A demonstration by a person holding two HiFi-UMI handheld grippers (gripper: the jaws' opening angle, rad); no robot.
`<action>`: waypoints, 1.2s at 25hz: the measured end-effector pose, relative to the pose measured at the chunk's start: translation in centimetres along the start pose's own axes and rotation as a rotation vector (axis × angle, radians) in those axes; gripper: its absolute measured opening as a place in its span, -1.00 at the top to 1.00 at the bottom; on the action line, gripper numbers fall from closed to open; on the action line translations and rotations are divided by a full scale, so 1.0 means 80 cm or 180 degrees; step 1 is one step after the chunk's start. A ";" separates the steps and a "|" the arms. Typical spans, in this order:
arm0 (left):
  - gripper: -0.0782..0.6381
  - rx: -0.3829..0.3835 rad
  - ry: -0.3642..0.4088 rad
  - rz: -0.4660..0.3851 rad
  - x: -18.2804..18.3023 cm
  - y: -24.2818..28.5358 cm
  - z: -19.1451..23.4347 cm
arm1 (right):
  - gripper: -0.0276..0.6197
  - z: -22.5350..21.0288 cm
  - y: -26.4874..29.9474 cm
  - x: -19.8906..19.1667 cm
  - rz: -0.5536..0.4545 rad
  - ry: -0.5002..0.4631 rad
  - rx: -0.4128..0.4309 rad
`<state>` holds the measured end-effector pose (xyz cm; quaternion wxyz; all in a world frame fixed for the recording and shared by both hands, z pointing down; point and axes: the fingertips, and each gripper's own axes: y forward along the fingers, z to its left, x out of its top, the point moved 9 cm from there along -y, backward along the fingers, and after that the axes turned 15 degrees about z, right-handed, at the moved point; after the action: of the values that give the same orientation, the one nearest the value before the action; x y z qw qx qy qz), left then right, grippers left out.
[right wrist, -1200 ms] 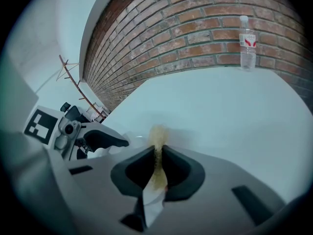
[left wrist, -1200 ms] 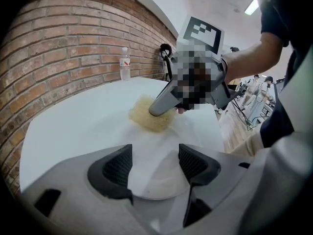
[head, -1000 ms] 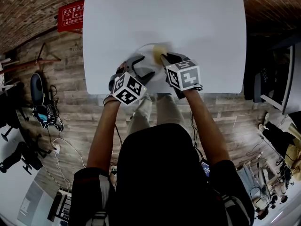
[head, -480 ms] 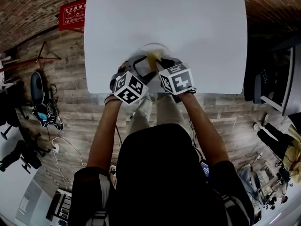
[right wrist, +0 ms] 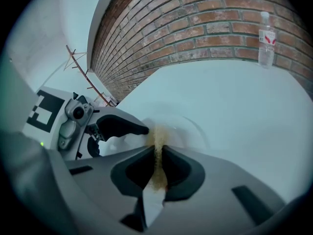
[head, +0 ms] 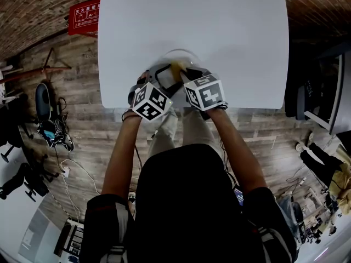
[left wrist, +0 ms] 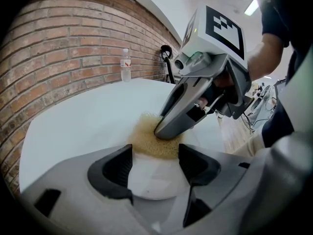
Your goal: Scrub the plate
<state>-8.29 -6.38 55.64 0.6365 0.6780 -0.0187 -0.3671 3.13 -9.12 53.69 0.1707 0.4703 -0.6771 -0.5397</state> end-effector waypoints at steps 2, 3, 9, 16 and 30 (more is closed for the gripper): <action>-0.02 0.0000 0.0000 -0.0006 0.001 0.000 -0.001 | 0.79 -0.001 0.000 -0.001 -0.0005 0.0002 0.0008; -0.02 0.0000 -0.0001 -0.0010 0.001 0.000 -0.001 | 0.79 -0.002 0.000 -0.001 -0.0005 -0.0001 0.0011; -0.02 -0.0011 0.0021 -0.0012 0.000 0.000 0.000 | 0.79 -0.004 0.001 -0.001 -0.0003 -0.0003 0.0035; -0.02 -0.0036 0.0047 -0.0005 -0.002 -0.001 0.001 | 0.79 -0.015 -0.008 -0.001 -0.0017 0.0099 -0.0025; -0.02 -0.0059 0.0064 0.0004 -0.002 -0.001 0.003 | 0.79 -0.042 -0.031 -0.017 -0.0106 0.0346 -0.0196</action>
<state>-8.59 -6.48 55.68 0.6431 0.6758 -0.0093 -0.3600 7.44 -9.84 53.06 0.2126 0.5047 -0.6419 -0.5366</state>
